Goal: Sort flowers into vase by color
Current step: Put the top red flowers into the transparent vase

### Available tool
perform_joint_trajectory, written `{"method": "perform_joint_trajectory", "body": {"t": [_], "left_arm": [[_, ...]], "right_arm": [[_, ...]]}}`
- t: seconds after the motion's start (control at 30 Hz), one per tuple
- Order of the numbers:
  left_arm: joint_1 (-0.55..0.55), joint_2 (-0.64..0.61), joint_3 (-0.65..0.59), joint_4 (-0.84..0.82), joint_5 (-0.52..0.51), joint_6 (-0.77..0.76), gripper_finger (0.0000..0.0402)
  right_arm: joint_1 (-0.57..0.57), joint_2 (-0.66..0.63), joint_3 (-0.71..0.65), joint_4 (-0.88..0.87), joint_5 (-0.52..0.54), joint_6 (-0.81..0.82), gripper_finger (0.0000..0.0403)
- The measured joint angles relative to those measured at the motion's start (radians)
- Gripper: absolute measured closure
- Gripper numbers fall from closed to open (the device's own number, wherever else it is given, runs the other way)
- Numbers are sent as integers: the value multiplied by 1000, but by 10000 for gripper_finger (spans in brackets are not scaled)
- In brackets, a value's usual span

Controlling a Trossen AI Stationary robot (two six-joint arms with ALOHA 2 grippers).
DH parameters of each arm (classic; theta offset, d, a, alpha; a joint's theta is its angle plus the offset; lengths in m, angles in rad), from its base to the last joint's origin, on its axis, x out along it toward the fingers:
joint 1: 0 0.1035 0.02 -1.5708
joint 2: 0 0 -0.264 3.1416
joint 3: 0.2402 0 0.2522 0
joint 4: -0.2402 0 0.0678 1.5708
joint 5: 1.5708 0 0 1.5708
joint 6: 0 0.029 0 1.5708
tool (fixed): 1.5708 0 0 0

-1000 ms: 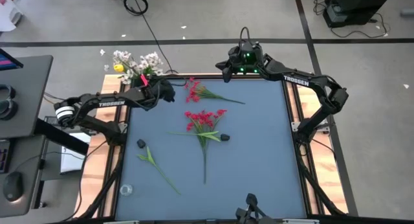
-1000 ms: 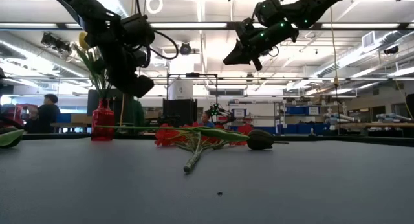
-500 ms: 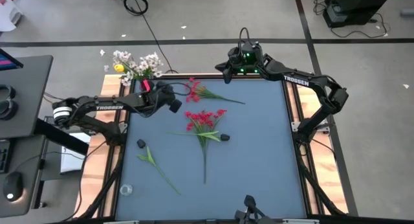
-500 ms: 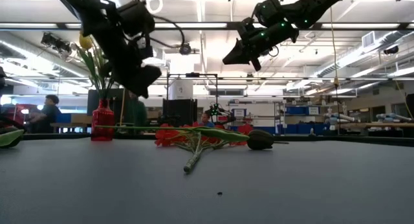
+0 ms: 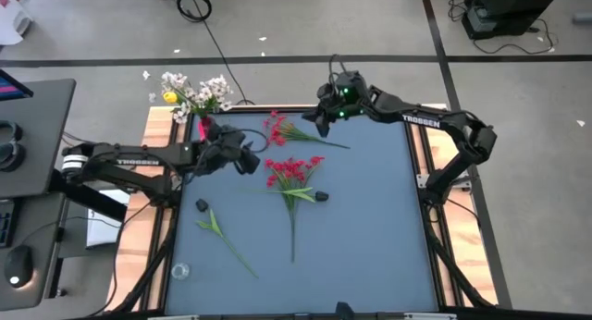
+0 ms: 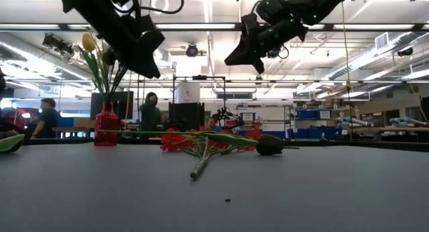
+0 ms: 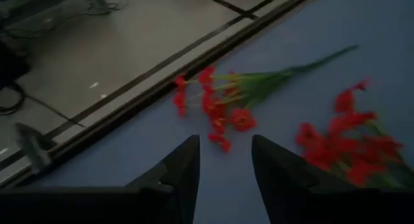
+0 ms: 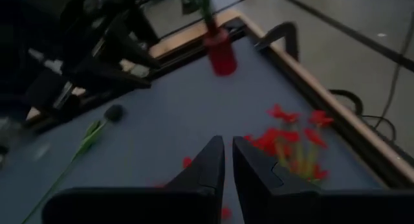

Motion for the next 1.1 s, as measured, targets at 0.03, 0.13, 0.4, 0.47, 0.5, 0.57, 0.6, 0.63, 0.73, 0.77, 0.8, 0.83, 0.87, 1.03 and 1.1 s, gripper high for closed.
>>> {"method": "perform_joint_trajectory", "body": {"t": [0.03, 0.13, 0.4, 0.47, 0.5, 0.57, 0.6, 0.63, 0.73, 0.77, 0.8, 0.83, 0.87, 1.03, 1.1], "left_arm": [[-21, 0, 0, 0, 0, -5, 258], [-82, -2, 0, -2, 2, -54, 264], [-240, -2, 0, -5, -73, -172, 283], [-269, -2, 0, -4, -96, -191, 284], [-281, -2, 0, -4, -106, -199, 284], [-297, -2, 0, -1, -112, -211, 285], [-304, -2, 0, 2, -112, -216, 285], [-310, -2, 0, 7, -112, -218, 285], [-324, -2, 0, 36, -112, -217, 285], [-326, -2, 0, 44, -112, -217, 285], [-328, -2, 0, 50, -112, -217, 285], [-329, -2, 0, 58, -112, -215, 285], [-330, -5, 0, 64, -111, -209, 285], [-329, -22, 0, 91, -98, -164, 285], [-329, -25, 0, 103, -84, -168, 285]], "right_arm": [[13, 0, 0, -7, 0, -3, 360], [48, 0, 0, -13, 1, -9, 360], [125, 0, 0, -14, 31, -18, 360], [149, 0, 0, -19, 49, -21, 360], [159, 0, 0, -20, 57, -23, 360], [178, 0, 0, -21, 76, -28, 360], [187, 0, 0, -20, 86, -29, 360], [194, 0, 0, -21, 93, -33, 360], [211, 0, 0, -21, 106, -42, 360], [213, 0, 0, -21, 106, -44, 360], [215, 0, 0, -21, 106, -44, 360], [217, 0, 0, -22, 106, -44, 360], [218, 0, 0, -23, 107, -44, 360], [218, 3, 0, -60, 167, -7, 360], [218, 12, 0, -76, 178, 17, 360]]}}
